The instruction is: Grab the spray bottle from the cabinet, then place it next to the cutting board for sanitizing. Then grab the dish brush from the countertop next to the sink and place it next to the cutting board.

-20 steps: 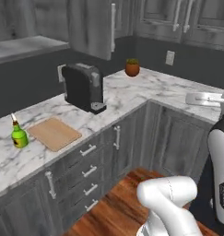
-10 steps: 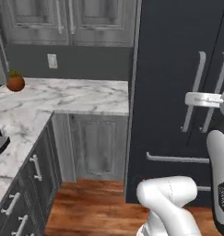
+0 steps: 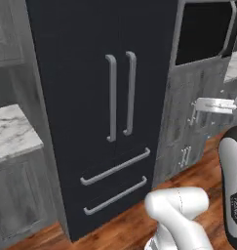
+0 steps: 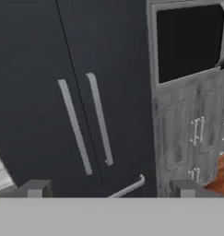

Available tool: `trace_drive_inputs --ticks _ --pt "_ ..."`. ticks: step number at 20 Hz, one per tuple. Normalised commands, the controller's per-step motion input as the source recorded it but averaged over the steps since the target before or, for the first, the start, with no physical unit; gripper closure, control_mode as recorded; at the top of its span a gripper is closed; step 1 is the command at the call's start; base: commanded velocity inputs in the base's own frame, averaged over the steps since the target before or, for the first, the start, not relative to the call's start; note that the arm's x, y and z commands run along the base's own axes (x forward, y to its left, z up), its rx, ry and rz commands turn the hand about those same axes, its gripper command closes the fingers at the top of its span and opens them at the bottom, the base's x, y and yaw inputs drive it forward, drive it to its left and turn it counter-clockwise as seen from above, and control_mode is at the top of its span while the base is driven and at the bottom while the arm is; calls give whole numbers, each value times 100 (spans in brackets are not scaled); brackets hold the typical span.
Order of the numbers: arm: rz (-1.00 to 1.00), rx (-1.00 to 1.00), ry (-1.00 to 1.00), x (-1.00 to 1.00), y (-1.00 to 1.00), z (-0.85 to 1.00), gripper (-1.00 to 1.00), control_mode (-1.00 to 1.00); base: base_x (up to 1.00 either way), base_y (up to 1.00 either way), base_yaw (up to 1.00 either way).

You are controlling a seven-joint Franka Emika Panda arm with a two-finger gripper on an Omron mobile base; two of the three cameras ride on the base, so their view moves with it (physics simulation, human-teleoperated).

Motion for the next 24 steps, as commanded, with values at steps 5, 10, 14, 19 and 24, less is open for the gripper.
trace_drive_inputs --ticks 5,10,14,19,24 --pt "0 0 0 0 0 0 -100 100 0 0 -100" --pt "0 0 0 0 0 0 -100 100 0 0 -98" --pt "0 0 0 0 0 0 -100 100 -5 0 -92" --pt "0 0 0 0 0 0 -100 100 -24 0 -87" --pt "0 0 0 0 0 0 -100 100 -20 54 -60"
